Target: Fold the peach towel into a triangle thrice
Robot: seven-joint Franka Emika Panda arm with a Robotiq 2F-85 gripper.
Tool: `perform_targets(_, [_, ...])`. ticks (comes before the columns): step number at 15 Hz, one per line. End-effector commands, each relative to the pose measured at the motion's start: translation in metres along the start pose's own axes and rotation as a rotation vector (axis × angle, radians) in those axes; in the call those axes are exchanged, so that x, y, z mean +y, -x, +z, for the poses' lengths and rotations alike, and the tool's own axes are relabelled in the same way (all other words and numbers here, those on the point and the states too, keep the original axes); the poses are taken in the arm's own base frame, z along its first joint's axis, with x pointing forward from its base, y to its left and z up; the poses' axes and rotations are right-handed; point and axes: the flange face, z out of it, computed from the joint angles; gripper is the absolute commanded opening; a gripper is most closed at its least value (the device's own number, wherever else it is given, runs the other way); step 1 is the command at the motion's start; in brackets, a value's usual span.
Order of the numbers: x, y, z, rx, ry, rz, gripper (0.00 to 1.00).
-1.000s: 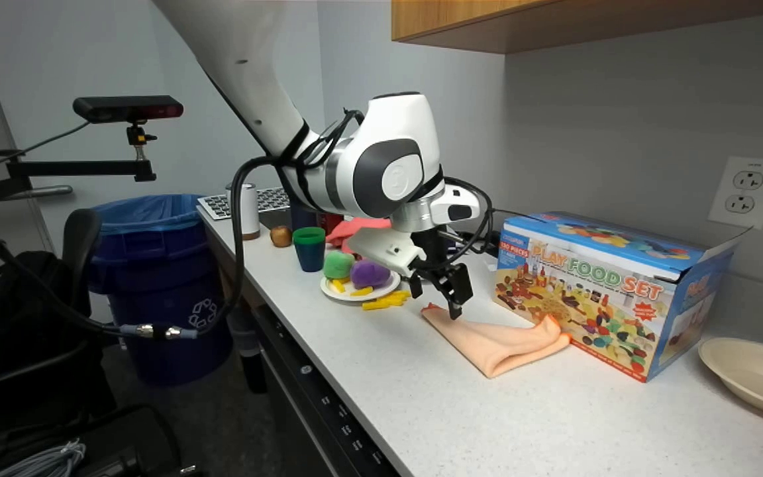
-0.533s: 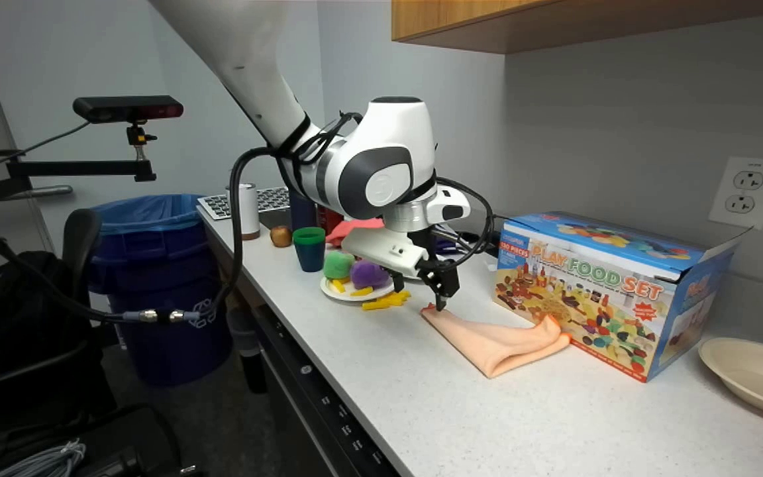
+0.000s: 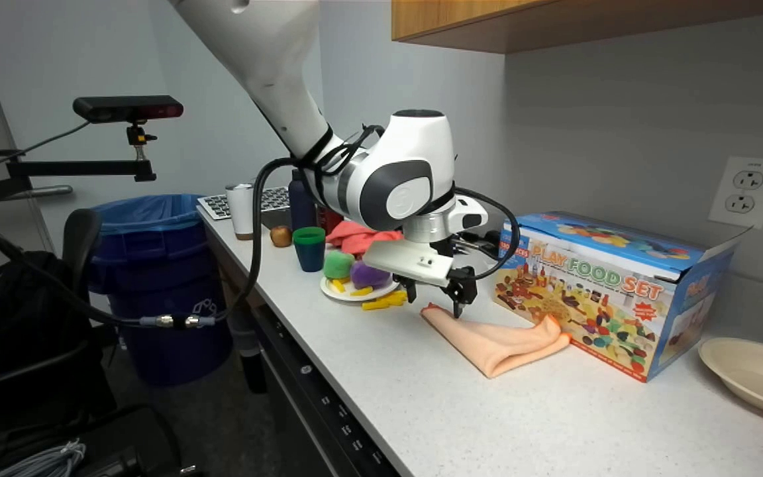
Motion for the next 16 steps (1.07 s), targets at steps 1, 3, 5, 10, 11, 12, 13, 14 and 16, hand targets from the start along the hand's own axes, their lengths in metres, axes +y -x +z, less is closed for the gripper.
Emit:
perform_targets(1, [0.008, -0.008, 0.012, -0.005, -0.013, -0.03, 1.0])
perform_targets(3, [0.008, -0.009, 0.017, -0.009, -0.017, -0.039, 0.97])
perform_targets(5, [0.001, -0.01, 0.021, -0.011, -0.023, -0.043, 0.83])
perform_targets(10, [-0.001, -0.011, 0.024, -0.015, -0.047, -0.043, 0.37])
perform_targets(11, [0.001, -0.011, 0.023, -0.014, -0.048, -0.04, 0.3])
perform_targets(12, [0.004, -0.01, 0.023, -0.014, -0.048, -0.037, 0.22])
perform_targets(13, [0.008, -0.009, 0.022, -0.016, -0.044, -0.034, 0.15])
perform_targets(14, [0.011, -0.007, 0.021, -0.019, -0.041, -0.031, 0.06])
perform_targets(16, [0.015, -0.002, 0.015, -0.048, -0.042, 0.012, 0.0])
